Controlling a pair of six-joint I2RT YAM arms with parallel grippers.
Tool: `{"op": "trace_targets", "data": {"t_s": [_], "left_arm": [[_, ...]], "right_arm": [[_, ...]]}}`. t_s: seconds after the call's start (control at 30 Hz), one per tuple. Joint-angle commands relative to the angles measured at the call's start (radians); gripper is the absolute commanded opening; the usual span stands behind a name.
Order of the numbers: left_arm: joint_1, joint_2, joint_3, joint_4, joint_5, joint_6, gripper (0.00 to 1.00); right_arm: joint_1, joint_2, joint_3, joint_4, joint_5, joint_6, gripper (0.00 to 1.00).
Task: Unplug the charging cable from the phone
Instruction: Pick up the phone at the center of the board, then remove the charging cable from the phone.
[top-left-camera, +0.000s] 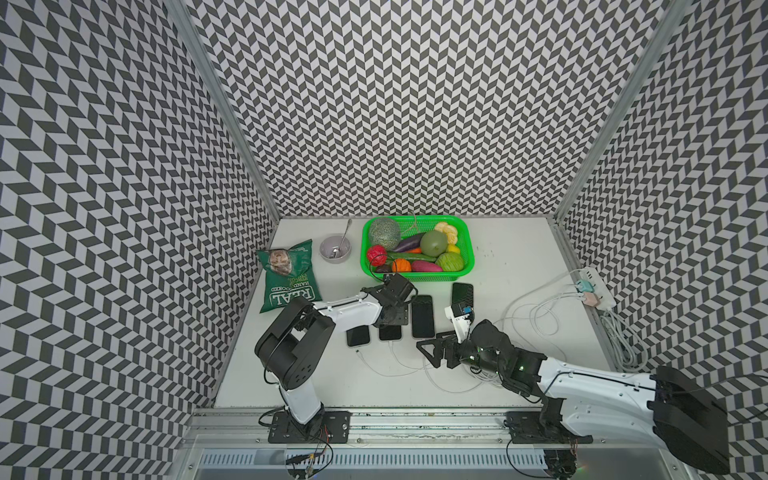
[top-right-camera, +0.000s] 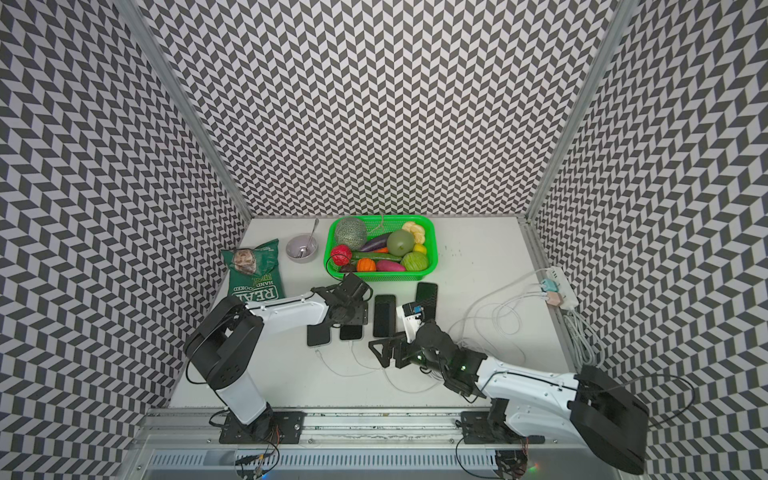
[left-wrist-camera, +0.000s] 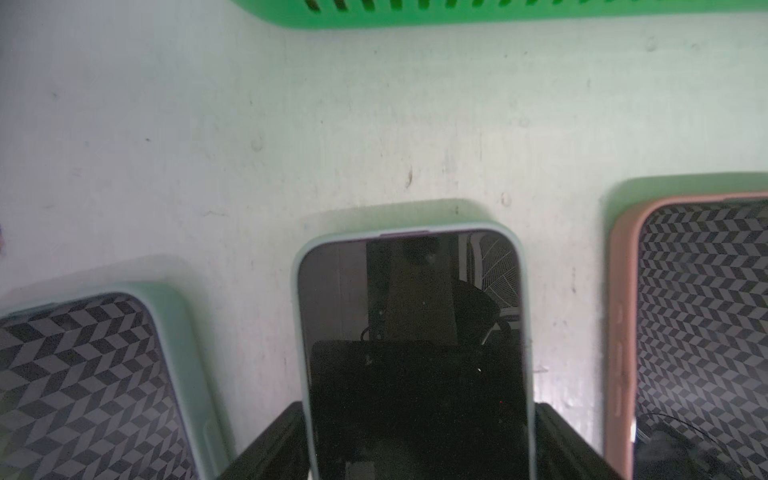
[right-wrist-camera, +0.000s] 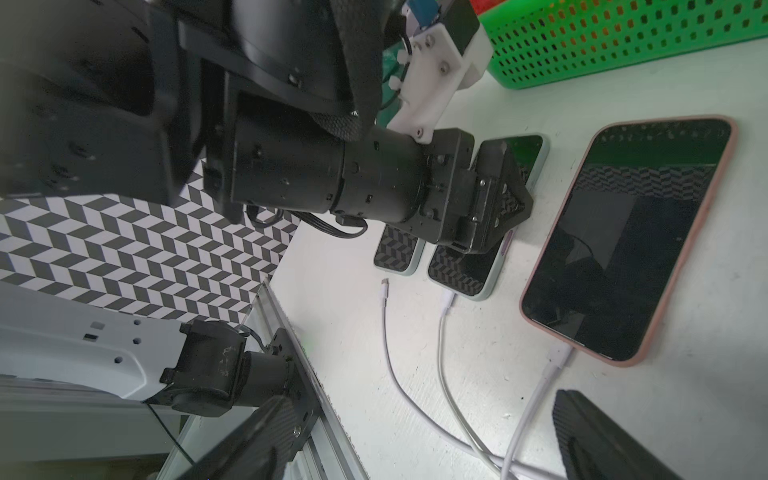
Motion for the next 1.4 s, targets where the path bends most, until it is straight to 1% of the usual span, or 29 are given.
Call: {"op": "trace_targets", "data": {"t_s": [0.0,0.3,0.83,1.07,1.37], "left_arm": [[-0.003,-0.035,-0.010,0.013,0.045,0.014,0.00],[-0.003,-0.067,0.001,0.005,0.057,0.023,0.00],[-0.003,-0.099,0.028,-0.013,0.065,0.031,0.00],[-0.003,-0.108,0.033,-0.010,0.072,0.033,0.00],[-0.003,-0.116,0.038,-0.009,0.080,0.036,0.00]], "right_arm": [[-0.006,0.036,0.009,0.104,-0.057,0.018,0.98],[-0.006,0.154,0.025,0.185,-0.117,0.027,0.94],[-0.004,0.345,0.081,0.286,-0.199,0.047,0.74],[-0.001,0.423,0.115,0.312,-0.226,0.047,0.67],[0.005,0.518,0.151,0.340,-0.240,0.053,0.61]]}}
